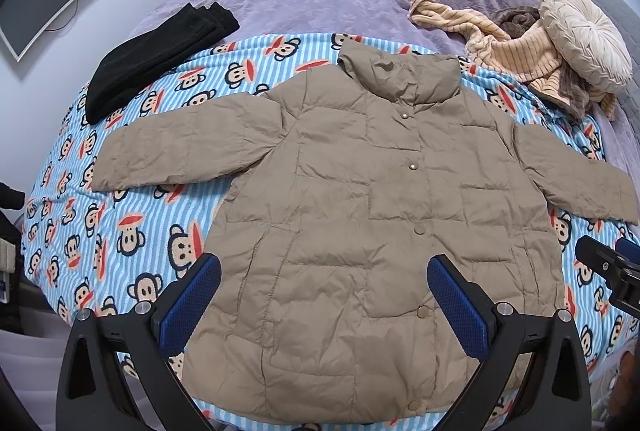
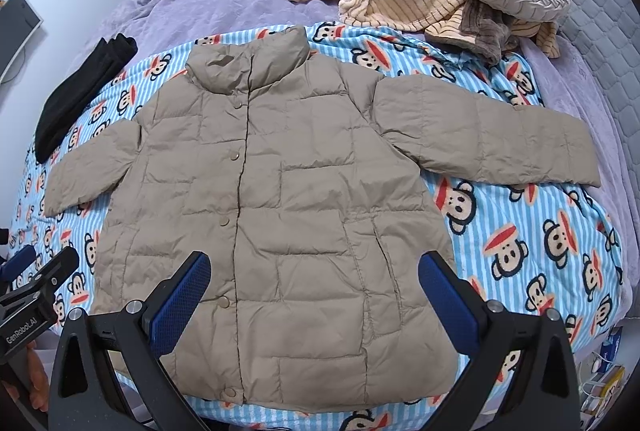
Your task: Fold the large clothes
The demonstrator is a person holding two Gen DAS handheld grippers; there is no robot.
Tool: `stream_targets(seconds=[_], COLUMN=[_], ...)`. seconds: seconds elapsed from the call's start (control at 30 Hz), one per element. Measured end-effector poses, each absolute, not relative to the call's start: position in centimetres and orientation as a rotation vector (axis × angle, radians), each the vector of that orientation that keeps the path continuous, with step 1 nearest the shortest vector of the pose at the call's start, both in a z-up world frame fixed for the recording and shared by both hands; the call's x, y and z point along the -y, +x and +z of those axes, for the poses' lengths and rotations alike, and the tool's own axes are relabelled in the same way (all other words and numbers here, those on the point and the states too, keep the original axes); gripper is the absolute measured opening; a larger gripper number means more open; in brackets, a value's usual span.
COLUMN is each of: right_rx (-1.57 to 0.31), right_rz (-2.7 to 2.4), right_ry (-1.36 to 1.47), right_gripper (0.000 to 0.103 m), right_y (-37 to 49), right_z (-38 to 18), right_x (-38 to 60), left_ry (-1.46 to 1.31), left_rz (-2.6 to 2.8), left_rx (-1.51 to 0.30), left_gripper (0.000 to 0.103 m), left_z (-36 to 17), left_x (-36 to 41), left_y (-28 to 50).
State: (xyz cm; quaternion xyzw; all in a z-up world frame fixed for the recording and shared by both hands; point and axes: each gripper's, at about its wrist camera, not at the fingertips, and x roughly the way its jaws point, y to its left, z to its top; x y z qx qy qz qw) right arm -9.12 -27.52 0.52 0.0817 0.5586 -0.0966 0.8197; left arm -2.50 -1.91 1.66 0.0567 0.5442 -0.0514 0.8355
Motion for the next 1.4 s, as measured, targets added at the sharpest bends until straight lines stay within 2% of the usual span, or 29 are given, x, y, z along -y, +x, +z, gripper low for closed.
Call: stream_targets(seconds=[1.4], right_rx=[-1.188], right_rz=[-0.2], right_ry=[0.181], right_gripper=[0.103], right_y=[-9.24], right_z=[0.5], right_x=[27.73], left_ry=[0.12], left_rz=[-0.106], left_rx=[-1.154], left_gripper=[0.103], left_z=[1.94], left_x=[1.66], left_y=[-2.94])
